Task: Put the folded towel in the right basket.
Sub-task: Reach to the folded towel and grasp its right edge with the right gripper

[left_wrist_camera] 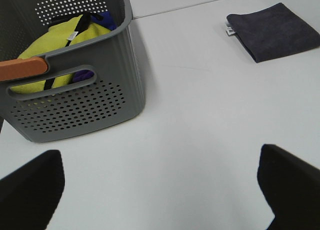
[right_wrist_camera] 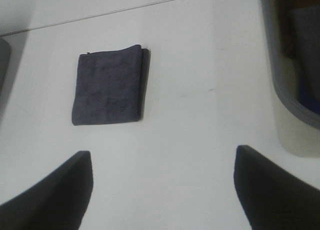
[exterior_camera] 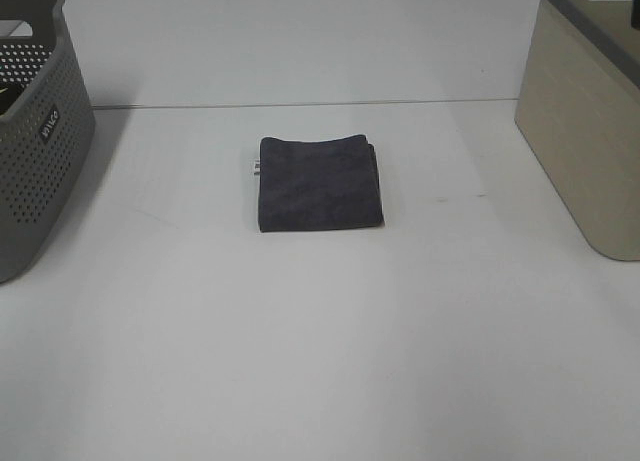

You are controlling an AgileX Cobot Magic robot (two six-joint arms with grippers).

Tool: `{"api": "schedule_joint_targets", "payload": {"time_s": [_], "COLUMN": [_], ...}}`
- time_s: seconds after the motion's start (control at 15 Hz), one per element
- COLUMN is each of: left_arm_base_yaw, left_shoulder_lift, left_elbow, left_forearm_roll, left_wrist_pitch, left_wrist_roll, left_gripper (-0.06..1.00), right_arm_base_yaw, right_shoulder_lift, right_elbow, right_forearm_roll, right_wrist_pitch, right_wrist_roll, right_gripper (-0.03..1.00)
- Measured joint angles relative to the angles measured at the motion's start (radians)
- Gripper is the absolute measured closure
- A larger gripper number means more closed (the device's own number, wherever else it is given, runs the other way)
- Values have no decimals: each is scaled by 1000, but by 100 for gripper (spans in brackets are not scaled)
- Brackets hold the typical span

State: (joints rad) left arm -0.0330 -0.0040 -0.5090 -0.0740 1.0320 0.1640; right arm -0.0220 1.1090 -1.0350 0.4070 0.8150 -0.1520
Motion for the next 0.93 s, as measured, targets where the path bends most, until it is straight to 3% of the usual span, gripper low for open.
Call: {"api": "schedule_joint_targets", "payload": {"time_s": [0.2,0.33,0.67,0.93], "left_arm_base_yaw": [0,0,0,0], "left_shoulder_lift": [0,0,0,0], "left_elbow": [0,0,0,0], "left_forearm_roll": [0,0,0,0], "left_wrist_pitch": [0,0,0,0], "left_wrist_roll": [0,0,0,0], "left_gripper": [-4,-4,-4,-4], "right_arm_base_yaw": [1,29,210,217], "right_shoulder_lift": [259,339,592,776], "right_elbow": [-196,-261,-359,-360], "right_forearm_roll": [156,159,93,176], "right_wrist_pitch": [51,60,12,-21], "right_wrist_roll": [-112,-113,-84,-77], "right_gripper": [28,28,28,28]}}
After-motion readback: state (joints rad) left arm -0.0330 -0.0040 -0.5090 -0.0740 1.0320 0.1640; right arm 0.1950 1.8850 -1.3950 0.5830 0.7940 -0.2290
